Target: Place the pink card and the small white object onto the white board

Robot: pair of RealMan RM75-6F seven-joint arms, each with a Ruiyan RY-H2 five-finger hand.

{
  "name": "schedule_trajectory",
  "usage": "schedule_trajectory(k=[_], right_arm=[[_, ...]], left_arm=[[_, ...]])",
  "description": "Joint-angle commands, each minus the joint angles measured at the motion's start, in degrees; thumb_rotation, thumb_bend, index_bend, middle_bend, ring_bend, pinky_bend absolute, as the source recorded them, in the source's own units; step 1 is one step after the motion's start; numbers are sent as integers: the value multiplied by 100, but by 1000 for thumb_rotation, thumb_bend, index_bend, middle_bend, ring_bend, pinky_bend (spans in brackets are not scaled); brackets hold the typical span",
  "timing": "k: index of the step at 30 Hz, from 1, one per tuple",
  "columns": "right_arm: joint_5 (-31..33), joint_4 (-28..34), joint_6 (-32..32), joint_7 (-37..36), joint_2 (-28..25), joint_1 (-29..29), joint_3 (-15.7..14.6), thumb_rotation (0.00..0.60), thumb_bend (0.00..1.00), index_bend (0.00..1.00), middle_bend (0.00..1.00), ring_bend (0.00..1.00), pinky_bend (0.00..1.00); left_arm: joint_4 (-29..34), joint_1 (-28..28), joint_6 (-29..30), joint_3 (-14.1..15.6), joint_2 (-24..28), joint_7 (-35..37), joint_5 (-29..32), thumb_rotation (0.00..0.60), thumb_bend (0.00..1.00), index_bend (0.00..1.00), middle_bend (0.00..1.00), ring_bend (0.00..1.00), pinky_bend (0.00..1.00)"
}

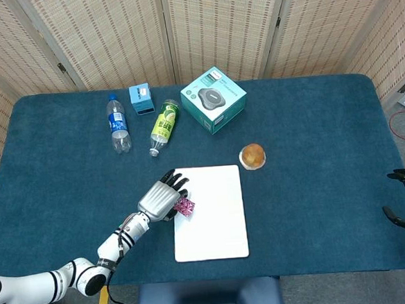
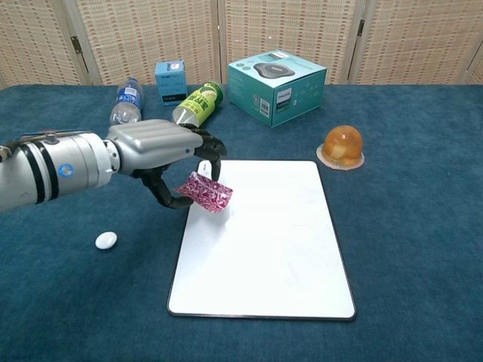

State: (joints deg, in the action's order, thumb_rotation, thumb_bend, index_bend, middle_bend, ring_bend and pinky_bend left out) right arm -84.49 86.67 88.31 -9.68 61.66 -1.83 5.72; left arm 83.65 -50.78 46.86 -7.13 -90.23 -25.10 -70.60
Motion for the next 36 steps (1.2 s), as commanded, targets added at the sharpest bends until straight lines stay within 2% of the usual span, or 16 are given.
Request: schedule_trajectory(k=[1, 5, 11, 15, 21, 27, 36], right_arm=[[11, -12, 3, -15, 2, 10, 0, 600, 249, 261, 254, 231, 236], [35, -43, -5, -49, 14, 24, 1, 600, 250, 261, 254, 231, 236], [58, -80, -20, -85, 23, 26, 14, 600, 250, 261, 254, 225, 236], [41, -77, -26, -83, 18, 11, 24, 600, 250, 261, 254, 226, 236], [-9, -72, -24, -90, 16, -14, 31, 600, 249, 261, 254, 226, 236], [-64, -66, -30, -82, 28, -51, 35, 600, 249, 261, 254, 226, 236], [-121, -15, -61, -38, 10, -110, 41, 600, 250, 261, 254, 227, 236]], left_arm=[[15, -135, -84, -4, -173, -272, 154, 600, 405, 388, 141, 99, 3], [16, -233, -130, 19, -317, -577, 379, 600, 393, 345, 141, 98, 3], [190, -317, -122, 112, -378, -968, 680, 600, 359, 186, 141, 83, 1], [416, -292, 11, 158, -282, -1034, 687, 600, 357, 160, 141, 75, 0], [671, -66, 376, 249, 62, -736, 378, 600, 357, 260, 141, 76, 0], [670, 270, 673, 536, 444, -297, -84, 600, 358, 366, 141, 78, 0], [480, 753, 1013, 975, 759, 242, -656, 600, 361, 394, 141, 85, 0]])
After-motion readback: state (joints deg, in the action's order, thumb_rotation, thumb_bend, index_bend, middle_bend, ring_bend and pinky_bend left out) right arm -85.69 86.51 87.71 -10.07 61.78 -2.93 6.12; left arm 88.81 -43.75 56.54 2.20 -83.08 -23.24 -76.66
